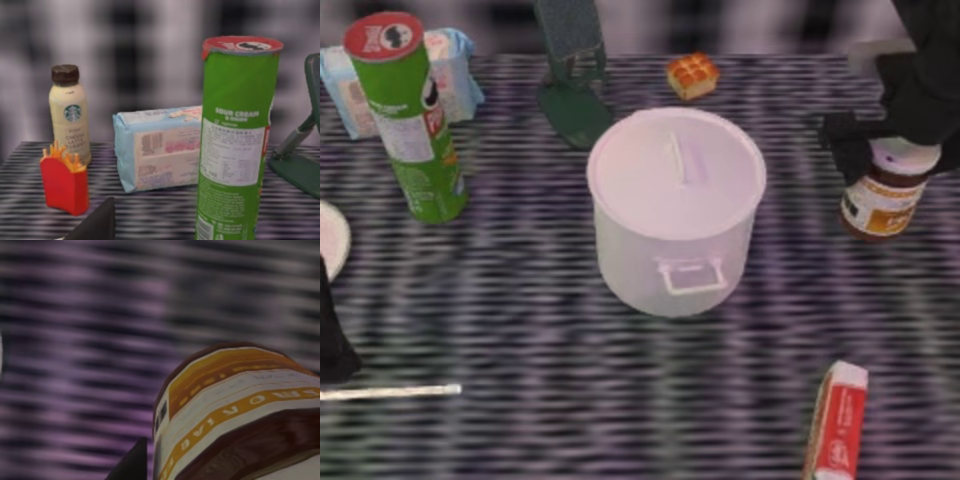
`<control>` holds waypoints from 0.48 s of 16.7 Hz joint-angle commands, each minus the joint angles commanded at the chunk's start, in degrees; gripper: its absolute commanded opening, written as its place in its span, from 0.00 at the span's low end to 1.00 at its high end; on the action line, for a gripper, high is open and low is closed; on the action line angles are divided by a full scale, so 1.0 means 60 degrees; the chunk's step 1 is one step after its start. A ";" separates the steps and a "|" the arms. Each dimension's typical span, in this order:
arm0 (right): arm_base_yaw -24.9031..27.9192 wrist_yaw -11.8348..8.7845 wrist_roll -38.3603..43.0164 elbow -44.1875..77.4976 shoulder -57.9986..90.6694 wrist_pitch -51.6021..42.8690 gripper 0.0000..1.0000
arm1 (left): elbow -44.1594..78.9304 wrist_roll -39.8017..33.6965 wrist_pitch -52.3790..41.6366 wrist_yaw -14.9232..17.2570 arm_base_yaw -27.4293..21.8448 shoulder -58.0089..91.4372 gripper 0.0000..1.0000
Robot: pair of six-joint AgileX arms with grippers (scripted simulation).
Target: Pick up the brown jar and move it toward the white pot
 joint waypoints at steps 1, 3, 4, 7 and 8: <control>0.0208 0.0115 0.0591 -0.0240 -0.0068 0.0193 0.00 | 0.0000 0.0000 0.0000 0.0000 0.0000 0.0000 1.00; 0.0554 0.0308 0.1466 -0.0639 -0.0186 0.0518 0.00 | 0.0000 0.0000 0.0000 0.0000 0.0000 0.0000 1.00; 0.0679 0.0379 0.1750 -0.0784 -0.0232 0.0638 0.00 | 0.0000 0.0000 0.0000 0.0000 0.0000 0.0000 1.00; 0.0807 0.0450 0.2018 -0.0933 -0.0281 0.0760 0.00 | 0.0000 0.0000 0.0000 0.0000 0.0000 0.0000 1.00; 0.0807 0.0450 0.2018 -0.0933 -0.0281 0.0760 0.00 | 0.0000 0.0000 0.0000 0.0000 0.0000 0.0000 1.00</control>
